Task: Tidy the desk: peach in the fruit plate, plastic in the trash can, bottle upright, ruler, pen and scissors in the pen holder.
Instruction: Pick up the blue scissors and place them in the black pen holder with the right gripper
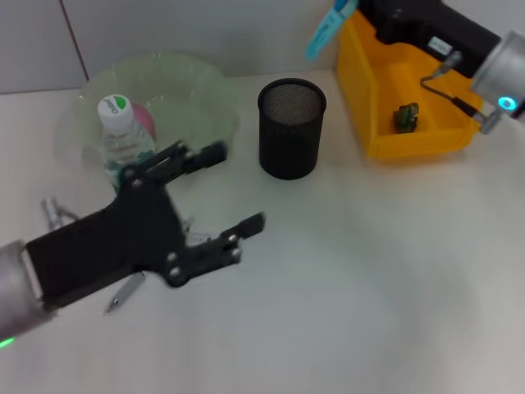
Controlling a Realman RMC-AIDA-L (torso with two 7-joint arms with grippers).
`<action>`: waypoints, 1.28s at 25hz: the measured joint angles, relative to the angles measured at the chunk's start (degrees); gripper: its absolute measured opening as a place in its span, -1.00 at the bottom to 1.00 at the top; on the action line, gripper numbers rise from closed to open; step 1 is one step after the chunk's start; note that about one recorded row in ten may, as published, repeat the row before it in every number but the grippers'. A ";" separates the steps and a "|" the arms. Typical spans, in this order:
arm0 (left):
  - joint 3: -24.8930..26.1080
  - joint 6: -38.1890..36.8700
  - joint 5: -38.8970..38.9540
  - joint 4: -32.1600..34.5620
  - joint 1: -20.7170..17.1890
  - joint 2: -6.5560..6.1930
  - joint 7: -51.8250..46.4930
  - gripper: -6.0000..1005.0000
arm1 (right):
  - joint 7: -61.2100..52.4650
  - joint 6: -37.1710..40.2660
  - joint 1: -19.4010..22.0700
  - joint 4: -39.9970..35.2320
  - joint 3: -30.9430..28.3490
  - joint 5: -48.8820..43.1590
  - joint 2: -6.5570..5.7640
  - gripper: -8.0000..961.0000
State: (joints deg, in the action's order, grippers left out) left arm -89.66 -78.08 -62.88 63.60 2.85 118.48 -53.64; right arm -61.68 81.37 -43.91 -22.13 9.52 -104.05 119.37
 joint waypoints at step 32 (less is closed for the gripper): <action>9.27 -15.76 1.49 -20.94 3.48 -0.45 7.58 0.57 | 11.25 -15.87 -3.20 9.45 8.13 -0.12 0.17 -0.77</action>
State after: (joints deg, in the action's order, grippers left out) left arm -80.39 -93.84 -61.39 42.66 6.32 118.03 -46.06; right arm -50.44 65.50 -47.11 -12.68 17.65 -104.17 119.54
